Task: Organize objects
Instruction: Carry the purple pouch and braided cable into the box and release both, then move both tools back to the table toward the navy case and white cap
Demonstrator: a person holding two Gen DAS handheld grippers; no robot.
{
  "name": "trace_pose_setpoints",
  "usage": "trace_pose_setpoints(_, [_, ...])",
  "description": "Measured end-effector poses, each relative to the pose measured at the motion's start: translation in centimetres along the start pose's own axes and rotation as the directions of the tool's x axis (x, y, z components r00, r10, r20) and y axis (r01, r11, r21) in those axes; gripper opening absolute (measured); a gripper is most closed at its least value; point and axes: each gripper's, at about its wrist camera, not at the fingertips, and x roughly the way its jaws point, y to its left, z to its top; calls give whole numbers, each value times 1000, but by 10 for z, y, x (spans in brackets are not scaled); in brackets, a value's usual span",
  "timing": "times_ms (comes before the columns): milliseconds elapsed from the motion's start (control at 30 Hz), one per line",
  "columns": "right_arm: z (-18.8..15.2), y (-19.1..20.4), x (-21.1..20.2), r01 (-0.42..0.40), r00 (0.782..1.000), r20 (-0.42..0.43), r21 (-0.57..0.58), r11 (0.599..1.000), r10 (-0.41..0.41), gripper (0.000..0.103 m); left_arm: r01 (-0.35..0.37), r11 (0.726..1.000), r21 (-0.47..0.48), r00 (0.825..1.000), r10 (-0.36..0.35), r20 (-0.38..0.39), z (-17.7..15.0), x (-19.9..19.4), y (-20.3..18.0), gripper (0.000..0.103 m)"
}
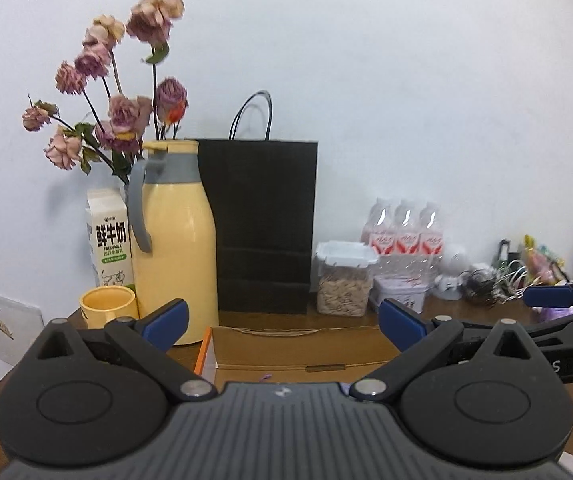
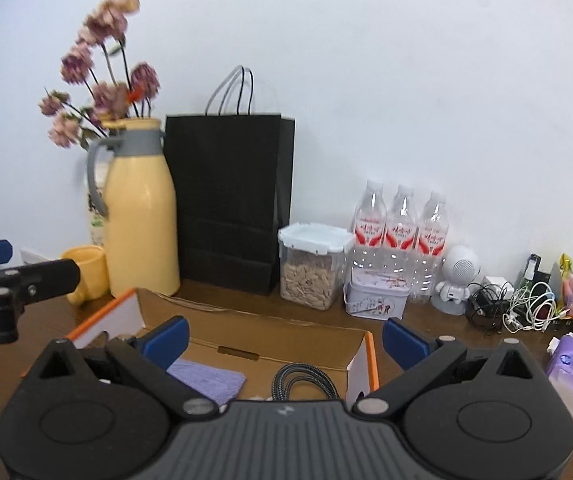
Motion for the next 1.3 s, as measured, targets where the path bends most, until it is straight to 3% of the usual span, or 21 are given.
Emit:
trace_pose_setpoints(600, [-53, -3, -118, -24, 999, -22, -2, 1000, 24, 103, 1, 999, 38, 1000, 0, -22, -18, -99, 3, 103])
trace_pose_setpoints(933, [-100, 12, -150, -83, 991, -104, 4, 997, 83, 103, -16, 999, 39, 991, 21, -132, -59, -131, 13, 103])
trace_pose_setpoints(1167, [-139, 23, -155, -120, 976, -179, 18, 993, 121, 103, -39, 999, 31, 965, 46, -259, -96, -133, 25, 103])
trace_pose_setpoints(1233, [-149, 25, -154, -124, 973, -195, 12, 992, 124, 98, -44, 999, 23, 957, 48, -286, -106, -134, 29, 103])
trace_pose_setpoints(1300, [-157, 29, -154, -136, 969, -207, 7, 991, 134, 75, -46, 999, 18, 951, 49, -306, -113, -135, 32, 103])
